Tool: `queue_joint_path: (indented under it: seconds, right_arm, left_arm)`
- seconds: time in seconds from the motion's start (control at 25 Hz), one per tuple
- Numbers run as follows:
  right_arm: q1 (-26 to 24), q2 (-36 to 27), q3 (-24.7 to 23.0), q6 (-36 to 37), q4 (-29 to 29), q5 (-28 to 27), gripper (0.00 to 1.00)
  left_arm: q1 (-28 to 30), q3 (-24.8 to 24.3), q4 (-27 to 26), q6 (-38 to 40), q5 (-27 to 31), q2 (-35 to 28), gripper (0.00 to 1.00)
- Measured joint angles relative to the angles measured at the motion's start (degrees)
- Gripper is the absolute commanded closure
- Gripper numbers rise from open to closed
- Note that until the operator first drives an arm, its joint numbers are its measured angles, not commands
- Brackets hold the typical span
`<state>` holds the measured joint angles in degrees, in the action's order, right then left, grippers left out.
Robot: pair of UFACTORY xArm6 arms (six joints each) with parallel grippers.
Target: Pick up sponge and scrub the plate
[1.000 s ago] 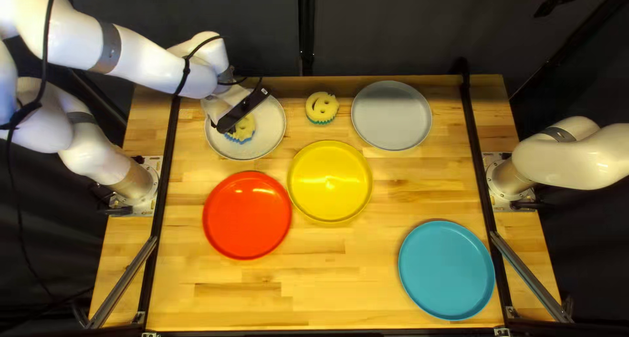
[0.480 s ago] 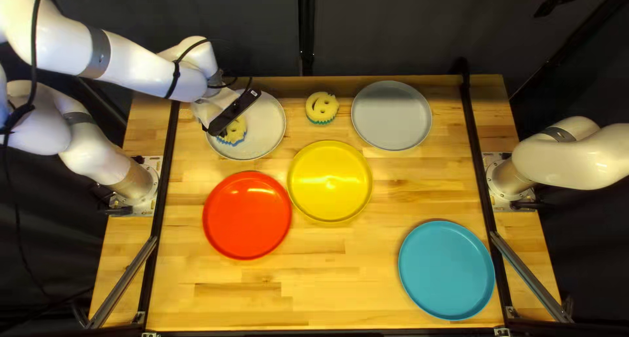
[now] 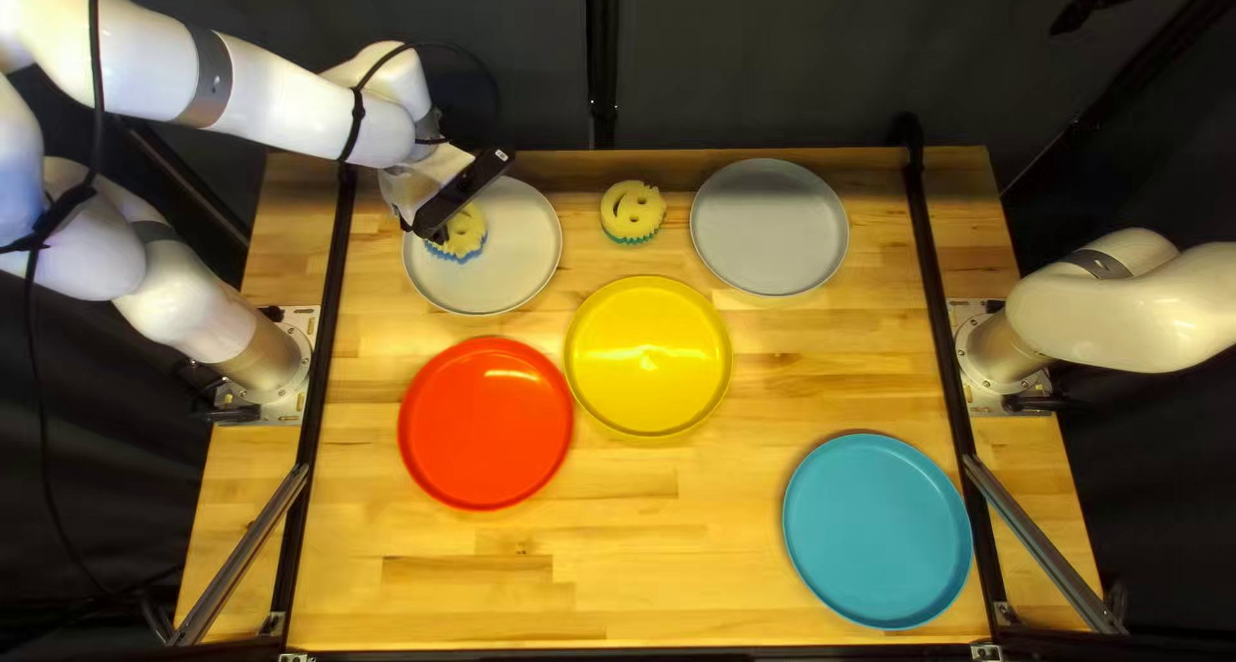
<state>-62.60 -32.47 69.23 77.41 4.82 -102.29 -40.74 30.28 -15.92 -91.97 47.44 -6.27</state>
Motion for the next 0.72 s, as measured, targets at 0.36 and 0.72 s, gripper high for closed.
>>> queue_joint_path:
  seconds: [0.36,0.72]
  right_arm:
    - [0.0,0.0,0.0,0.0,0.0,0.0,0.0]
    - [0.0,0.0,0.0,0.0,0.0,0.0,0.0]
  left_arm:
    - [9.09,-2.15,-4.47,1.42,-1.98,-1.6,1.0]
    - [10.04,-3.24,-5.07,0.7,-2.74,-1.88,1.0]
